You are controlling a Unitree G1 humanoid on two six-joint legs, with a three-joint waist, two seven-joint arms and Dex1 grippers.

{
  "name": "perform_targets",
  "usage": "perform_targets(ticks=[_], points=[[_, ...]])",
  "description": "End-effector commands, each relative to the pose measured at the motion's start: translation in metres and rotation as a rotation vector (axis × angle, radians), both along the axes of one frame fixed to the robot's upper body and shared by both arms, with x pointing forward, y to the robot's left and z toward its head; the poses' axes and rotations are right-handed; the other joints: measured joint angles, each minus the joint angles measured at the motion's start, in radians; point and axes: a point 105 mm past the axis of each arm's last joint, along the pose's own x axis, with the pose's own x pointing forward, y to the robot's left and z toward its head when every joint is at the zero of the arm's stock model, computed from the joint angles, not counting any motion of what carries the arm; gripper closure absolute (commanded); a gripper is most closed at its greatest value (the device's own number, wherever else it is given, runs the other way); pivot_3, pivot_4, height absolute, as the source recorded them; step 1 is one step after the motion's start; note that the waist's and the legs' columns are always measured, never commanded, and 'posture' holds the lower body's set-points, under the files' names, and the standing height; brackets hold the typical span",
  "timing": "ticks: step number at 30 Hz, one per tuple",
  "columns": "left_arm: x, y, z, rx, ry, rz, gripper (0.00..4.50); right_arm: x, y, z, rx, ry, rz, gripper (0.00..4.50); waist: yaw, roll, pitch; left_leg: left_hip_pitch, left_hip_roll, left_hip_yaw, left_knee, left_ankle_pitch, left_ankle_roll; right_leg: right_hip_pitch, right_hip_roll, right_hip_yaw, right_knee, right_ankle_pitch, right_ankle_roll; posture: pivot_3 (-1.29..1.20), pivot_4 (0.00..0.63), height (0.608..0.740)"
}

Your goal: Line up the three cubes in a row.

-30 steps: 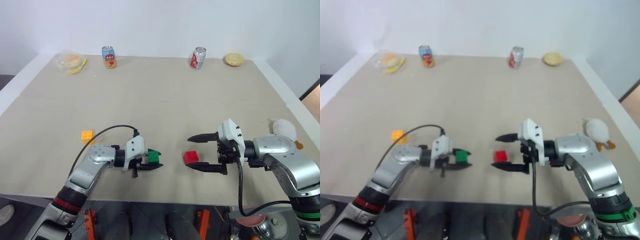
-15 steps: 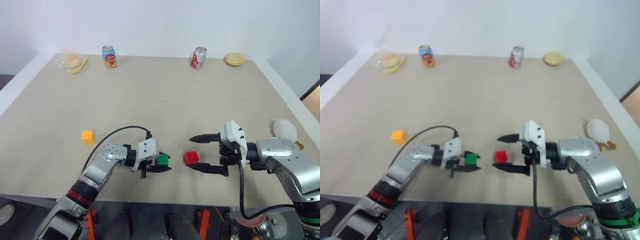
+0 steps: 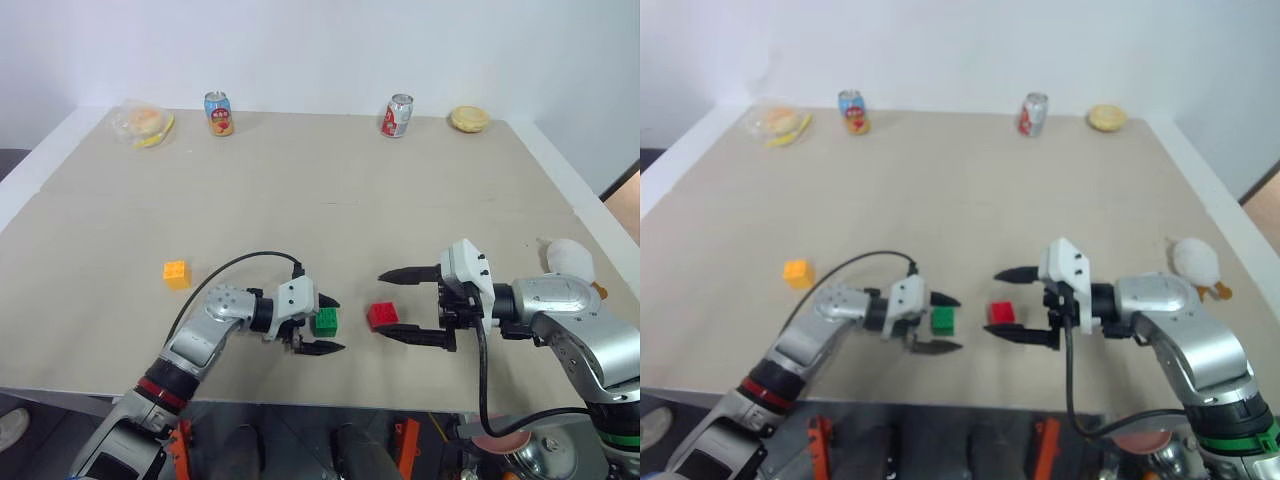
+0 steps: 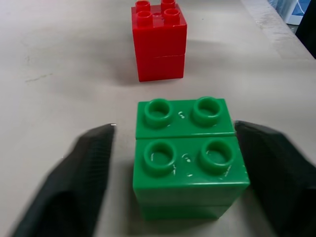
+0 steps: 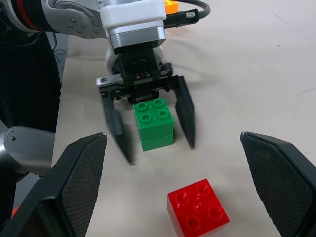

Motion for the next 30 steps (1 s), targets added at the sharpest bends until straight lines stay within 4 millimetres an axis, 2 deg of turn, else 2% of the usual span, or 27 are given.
perform_targets(ticks=[1,3,6,8,11,14,16,19,25,30], points=[[0.001,0.003,0.024,-0.056,-0.069,-0.011,0.05,0.001,-0.001,0.019,0.024,-0.064,0.011,0.00,0.000,0.000,0.000,0.000,0.000,0.000,0.000,0.000,0.000,0.000,0.000,0.000,0.000,0.000,0.000,0.00,0.150,0.736],[0.001,0.007,0.034,-0.092,-0.071,0.007,0.05,0.002,0.000,0.024,0.039,-0.074,0.018,0.00,0.000,0.000,0.000,0.000,0.000,0.000,0.000,0.000,0.000,0.000,0.000,0.000,0.000,0.000,0.000,0.00,0.150,0.736],[0.003,0.022,0.063,-0.192,-0.069,0.099,0.05,0.002,0.004,0.037,0.084,-0.099,0.028,0.00,-0.002,0.000,0.000,0.000,0.000,0.000,0.000,0.000,0.000,0.000,0.000,0.000,0.000,0.000,0.000,0.00,0.150,0.736],[0.009,0.041,0.085,-0.281,-0.077,0.226,0.05,0.006,0.009,0.047,0.132,-0.126,0.027,0.00,-0.004,0.000,0.000,0.000,0.001,0.000,0.000,0.000,0.000,0.000,0.000,0.000,0.000,0.000,0.000,0.00,0.150,0.736],[0.019,0.082,0.111,-0.396,-0.090,0.474,0.05,0.012,0.021,0.057,0.184,-0.151,0.040,0.00,-0.004,0.000,0.000,0.001,0.002,0.000,0.000,0.000,0.000,0.000,0.001,-0.001,0.000,0.000,0.000,0.00,0.150,0.736],[0.031,0.133,0.127,-0.466,-0.136,0.767,0.05,0.019,0.033,0.062,0.214,-0.170,0.056,0.00,-0.002,0.000,0.000,0.001,0.002,-0.001,0.000,0.000,0.000,0.000,0.002,-0.002,0.001,0.000,0.000,0.00,0.150,0.736],[0.035,0.171,0.126,-0.475,-0.163,0.997,0.05,0.024,0.042,0.064,0.230,-0.179,0.074,0.00,-0.002,-0.001,0.000,0.001,0.002,-0.001,0.000,0.000,0.000,0.001,0.002,-0.002,0.001,0.000,0.000,0.00,0.150,0.736],[0.030,0.198,0.116,-0.480,-0.161,1.195,0.05,0.028,0.053,0.065,0.239,-0.177,0.116,0.00,-0.002,-0.001,0.000,0.000,0.002,-0.001,0.000,0.000,0.000,0.001,0.002,-0.001,0.001,0.001,0.000,0.00,0.150,0.736],[0.020,0.201,0.079,-0.481,-0.111,1.441,0.05,0.037,0.068,0.063,0.235,-0.172,0.176,0.00,0.005,-0.005,0.000,-0.001,0.001,-0.001,0.001,0.000,0.000,0.001,0.000,-0.002,0.000,0.001,0.000,0.00,0.150,0.736],[0.020,0.195,0.048,-0.426,-0.081,1.538,0.05,0.040,0.071,0.063,0.224,-0.168,0.203,0.00,0.002,-0.005,0.000,0.000,0.001,-0.001,0.000,0.000,0.000,0.000,0.001,-0.002,0.000,0.002,-0.002,0.00,0.150,0.736]])
